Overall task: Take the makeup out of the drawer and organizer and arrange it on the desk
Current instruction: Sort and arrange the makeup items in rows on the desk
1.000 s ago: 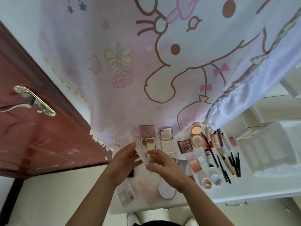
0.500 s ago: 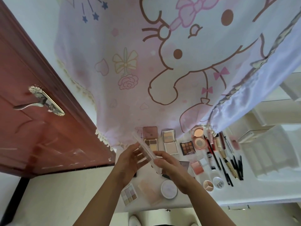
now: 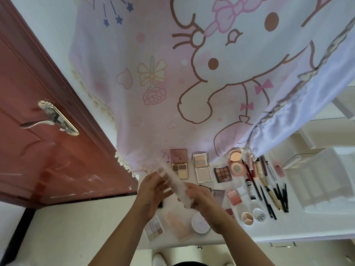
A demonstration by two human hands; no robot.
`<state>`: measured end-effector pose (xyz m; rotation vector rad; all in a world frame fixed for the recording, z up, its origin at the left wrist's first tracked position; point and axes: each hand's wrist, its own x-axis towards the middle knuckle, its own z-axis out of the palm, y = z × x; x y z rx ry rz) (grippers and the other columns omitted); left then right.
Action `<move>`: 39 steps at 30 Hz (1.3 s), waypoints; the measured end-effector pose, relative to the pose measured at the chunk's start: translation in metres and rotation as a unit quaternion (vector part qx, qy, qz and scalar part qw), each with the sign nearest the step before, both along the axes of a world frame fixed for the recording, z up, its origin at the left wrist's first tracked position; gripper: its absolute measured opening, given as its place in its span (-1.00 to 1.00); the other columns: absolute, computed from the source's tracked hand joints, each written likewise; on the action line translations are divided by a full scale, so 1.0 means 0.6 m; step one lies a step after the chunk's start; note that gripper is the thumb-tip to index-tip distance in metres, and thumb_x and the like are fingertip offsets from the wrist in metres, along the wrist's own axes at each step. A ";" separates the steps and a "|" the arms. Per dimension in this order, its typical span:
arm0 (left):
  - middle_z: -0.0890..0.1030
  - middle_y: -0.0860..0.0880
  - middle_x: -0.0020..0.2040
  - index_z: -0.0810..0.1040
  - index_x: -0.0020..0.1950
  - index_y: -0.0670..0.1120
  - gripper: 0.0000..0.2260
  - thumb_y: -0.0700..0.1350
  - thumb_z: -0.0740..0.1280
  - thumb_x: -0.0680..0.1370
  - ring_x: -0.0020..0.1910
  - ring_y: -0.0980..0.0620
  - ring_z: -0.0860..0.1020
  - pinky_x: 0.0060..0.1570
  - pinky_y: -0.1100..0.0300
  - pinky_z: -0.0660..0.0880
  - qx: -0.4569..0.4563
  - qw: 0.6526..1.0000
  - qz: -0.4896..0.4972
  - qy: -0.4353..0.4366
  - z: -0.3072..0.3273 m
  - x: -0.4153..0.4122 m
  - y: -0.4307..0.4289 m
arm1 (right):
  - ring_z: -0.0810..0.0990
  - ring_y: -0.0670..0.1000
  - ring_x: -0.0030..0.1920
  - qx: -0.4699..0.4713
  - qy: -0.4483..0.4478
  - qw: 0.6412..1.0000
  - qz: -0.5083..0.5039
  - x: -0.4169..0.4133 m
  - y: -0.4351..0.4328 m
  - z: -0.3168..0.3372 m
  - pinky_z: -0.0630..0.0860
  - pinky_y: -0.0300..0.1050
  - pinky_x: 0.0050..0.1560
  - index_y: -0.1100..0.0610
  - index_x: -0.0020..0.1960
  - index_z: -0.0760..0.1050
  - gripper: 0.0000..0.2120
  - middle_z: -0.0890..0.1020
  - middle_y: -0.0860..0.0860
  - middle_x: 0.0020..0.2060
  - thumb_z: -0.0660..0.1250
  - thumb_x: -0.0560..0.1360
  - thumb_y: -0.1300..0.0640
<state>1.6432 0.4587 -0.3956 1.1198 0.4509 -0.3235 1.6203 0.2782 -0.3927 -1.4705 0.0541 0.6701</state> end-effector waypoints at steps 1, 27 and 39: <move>0.64 -0.20 -0.07 0.58 0.05 -0.19 -0.79 -0.08 0.37 0.52 -0.12 -0.12 0.65 -0.13 0.01 0.62 -0.002 1.000 0.023 0.009 -0.003 -0.001 0.000 | 0.60 0.07 0.10 0.016 0.008 1.000 -0.007 0.000 0.001 -0.001 0.47 -0.07 0.12 0.03 0.20 0.62 -0.43 0.66 0.05 0.05 0.33 0.32 -0.28; 0.60 -0.19 0.24 0.48 0.36 0.01 -0.15 0.22 0.63 0.13 0.26 -0.19 0.56 0.28 -0.22 0.45 -0.061 0.996 0.023 -0.058 -0.014 -0.017 0.003 | 0.51 -0.14 0.26 -0.073 0.014 0.997 -0.001 -0.017 0.005 0.000 0.47 -0.10 0.27 -0.05 0.45 0.34 0.00 0.51 -0.16 0.27 0.56 0.12 -0.37; 0.50 -0.19 0.37 0.48 0.38 0.03 -0.22 0.18 0.63 0.23 0.37 -0.23 0.45 0.37 -0.28 0.34 -0.041 0.996 0.038 -0.072 -0.040 -0.015 0.018 | 0.46 -0.23 0.23 -0.191 -0.110 0.974 -0.043 -0.018 0.014 0.025 0.45 -0.24 0.22 -0.26 0.42 0.31 -0.01 0.47 -0.29 0.19 0.62 0.06 -0.34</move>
